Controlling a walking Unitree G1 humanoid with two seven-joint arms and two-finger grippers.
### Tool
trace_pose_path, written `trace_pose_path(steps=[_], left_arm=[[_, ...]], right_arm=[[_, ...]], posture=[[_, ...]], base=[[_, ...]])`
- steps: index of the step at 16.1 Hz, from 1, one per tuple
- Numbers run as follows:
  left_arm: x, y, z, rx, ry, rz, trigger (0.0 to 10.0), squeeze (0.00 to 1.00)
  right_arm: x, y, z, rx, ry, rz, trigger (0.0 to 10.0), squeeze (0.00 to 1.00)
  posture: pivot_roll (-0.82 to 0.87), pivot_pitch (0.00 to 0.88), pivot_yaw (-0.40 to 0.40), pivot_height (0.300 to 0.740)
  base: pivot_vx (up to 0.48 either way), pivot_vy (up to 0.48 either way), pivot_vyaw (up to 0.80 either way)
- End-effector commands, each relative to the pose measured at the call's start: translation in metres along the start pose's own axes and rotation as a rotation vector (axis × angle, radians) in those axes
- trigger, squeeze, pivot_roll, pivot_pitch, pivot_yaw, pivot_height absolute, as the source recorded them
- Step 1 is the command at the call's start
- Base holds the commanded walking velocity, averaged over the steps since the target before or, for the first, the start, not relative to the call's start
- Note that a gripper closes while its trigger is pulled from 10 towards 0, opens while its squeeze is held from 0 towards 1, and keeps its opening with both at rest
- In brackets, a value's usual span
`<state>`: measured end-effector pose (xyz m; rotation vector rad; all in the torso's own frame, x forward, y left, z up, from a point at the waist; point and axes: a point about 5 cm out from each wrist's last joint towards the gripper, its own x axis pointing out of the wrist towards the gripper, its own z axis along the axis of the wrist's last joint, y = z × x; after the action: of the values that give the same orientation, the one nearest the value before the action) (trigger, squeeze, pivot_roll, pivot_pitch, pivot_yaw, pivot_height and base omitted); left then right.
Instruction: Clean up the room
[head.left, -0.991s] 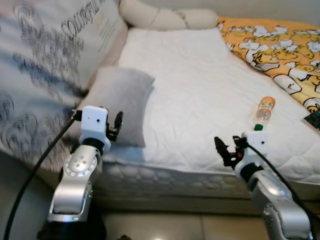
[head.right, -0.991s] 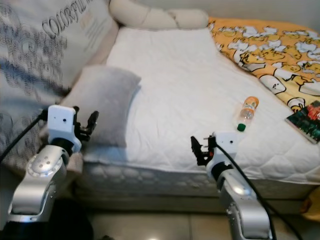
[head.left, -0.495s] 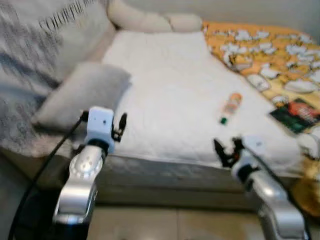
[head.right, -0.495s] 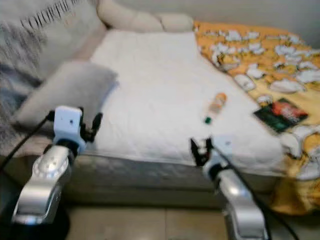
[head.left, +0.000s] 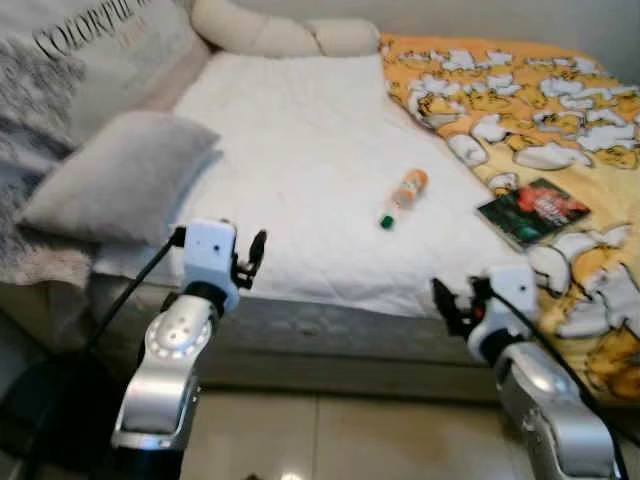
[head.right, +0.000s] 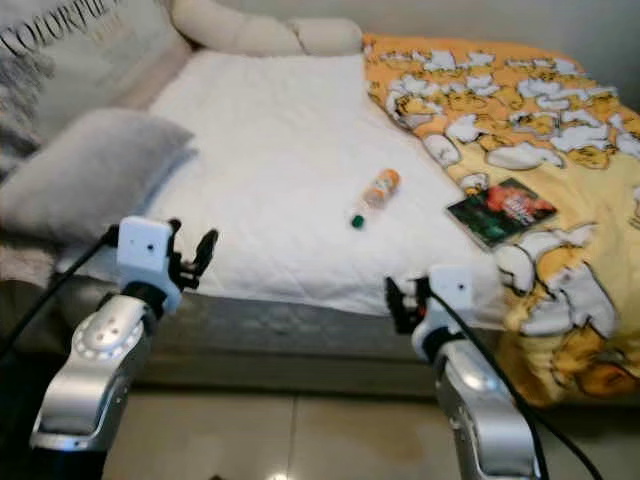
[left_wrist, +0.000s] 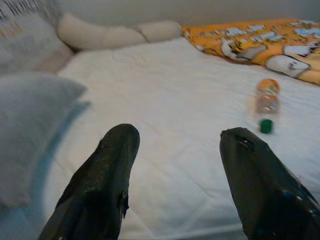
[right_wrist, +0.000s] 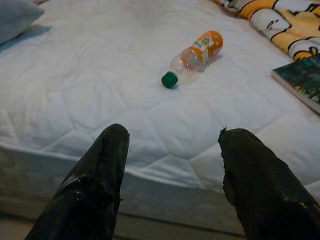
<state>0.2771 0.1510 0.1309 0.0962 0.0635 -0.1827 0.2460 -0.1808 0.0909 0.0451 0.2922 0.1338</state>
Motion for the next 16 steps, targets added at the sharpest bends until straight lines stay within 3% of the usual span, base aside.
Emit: trace_pose_path(steps=[1,2,3,9,16], left_arm=[[0.000,0.000,0.004,-0.041,-0.002,-0.008,10.0,0.12],[0.000,-0.001,0.005,-0.047,-0.001,-0.009,10.0,0.12],[0.000,0.000,0.005,-0.044,-0.001,-0.007,10.0,1.00],[-0.002,0.010,0.004,-0.011,0.008,0.029,10.0,1.00],[-0.001,0.010,0.005,-0.007,0.008,0.015,10.0,1.00]], right_arm=[[0.003,0.000,0.007,0.007,-0.025,0.012,10.0,0.49],[0.004,0.000,0.008,0.008,-0.024,0.010,10.0,0.49],[0.005,0.000,0.009,0.010,-0.025,0.019,10.0,1.00],[0.011,-0.004,0.013,0.005,-0.024,0.041,10.0,1.00],[0.016,0.000,0.014,0.000,-0.015,0.060,10.0,1.00]], posture=[[-0.01,0.000,-0.003,0.740],[-0.01,0.000,-0.004,0.740],[0.00,0.000,-0.007,0.740],[0.01,0.000,-0.016,0.740],[0.02,0.000,-0.015,0.740]], base=[[0.000,0.000,0.00],[0.000,0.000,0.00],[0.251,0.000,0.00],[0.263,0.000,0.00],[0.270,0.000,0.00]])
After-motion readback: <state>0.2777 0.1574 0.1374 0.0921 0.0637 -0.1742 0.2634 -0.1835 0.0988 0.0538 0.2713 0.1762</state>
